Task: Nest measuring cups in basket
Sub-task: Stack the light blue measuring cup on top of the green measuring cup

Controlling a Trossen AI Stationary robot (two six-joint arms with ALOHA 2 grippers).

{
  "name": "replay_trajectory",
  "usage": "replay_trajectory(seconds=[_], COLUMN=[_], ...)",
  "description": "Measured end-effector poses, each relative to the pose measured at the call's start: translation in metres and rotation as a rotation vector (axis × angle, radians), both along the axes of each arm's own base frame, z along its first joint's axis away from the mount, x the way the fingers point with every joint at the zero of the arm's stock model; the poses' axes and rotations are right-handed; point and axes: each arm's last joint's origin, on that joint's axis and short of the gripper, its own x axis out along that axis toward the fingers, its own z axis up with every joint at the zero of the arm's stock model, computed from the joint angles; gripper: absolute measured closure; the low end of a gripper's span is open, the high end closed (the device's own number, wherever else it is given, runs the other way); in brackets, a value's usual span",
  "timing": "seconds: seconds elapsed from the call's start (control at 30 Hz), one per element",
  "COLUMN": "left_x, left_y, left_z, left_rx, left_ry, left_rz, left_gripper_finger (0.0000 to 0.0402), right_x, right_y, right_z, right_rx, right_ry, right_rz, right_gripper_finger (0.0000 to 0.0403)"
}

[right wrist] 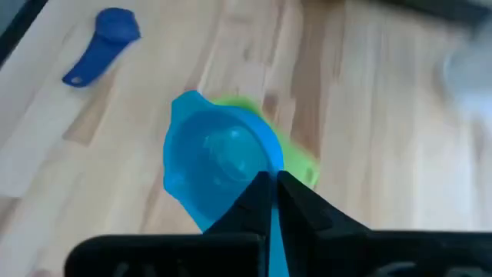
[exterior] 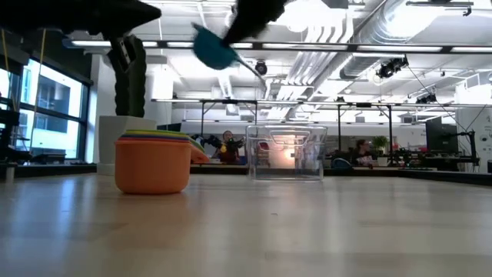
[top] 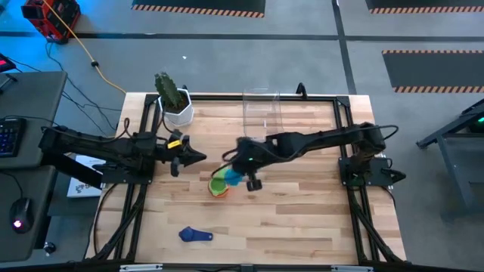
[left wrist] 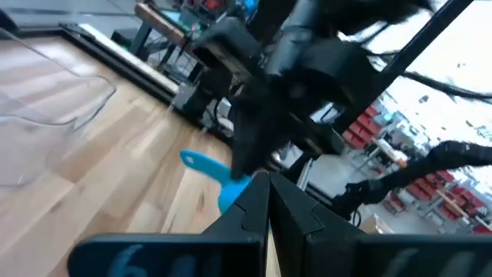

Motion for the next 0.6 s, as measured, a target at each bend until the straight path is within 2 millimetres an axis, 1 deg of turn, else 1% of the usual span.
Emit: replay_trajectory(seconds=[0.07, 0.17, 0.27, 0.33, 0.4, 0.47, 0.53, 0.6], left_x=[-0.002, -0.005, -0.013, -0.02, -0.028, -0.033, -0.037, -0.039], left_y=[0.0, 0.001, 0.001, 0.002, 0.002, 0.003, 0.003, 0.003], left_z=[0.003, 0.015, 0.033, 0.045, 0.053, 0.058, 0.06, 0.061], left_rx=[-0.012, -0.045, -0.061, -0.049, -0.029, -0.018, -0.018, -0.019], left_ry=[-0.028, -0.142, -0.319, -0.435, -0.529, -0.576, -0.591, -0.601], left_rz=[0.005, 0.004, 0.001, 0.004, 0.01, 0.018, 0.027, 0.031], left_gripper_finger=[0.0401, 0.0401, 0.0401, 0.0401, 0.0401, 0.0401, 0.0401, 0.0401], right_x=[0.015, 0.038, 0.057, 0.069, 0.078, 0.085, 0.09, 0.088], right_y=[0.004, 0.006, 0.007, 0.008, 0.007, 0.009, 0.009, 0.009], right_z=[0.004, 0.001, -0.007, -0.014, -0.018, -0.02, -0.032, -0.043], right_rx=[-0.077, -0.153, -0.221, -0.235, -0.228, -0.21, -0.208, -0.191], right_ry=[0.01, 0.052, 0.119, 0.152, 0.175, 0.184, 0.194, 0.24], right_rz=[0.073, 0.148, 0.185, 0.203, 0.208, 0.222, 0.224, 0.24], right_gripper_finger=[0.04, 0.0401, 0.0401, 0.0402, 0.0402, 0.0402, 0.0402, 0.0402])
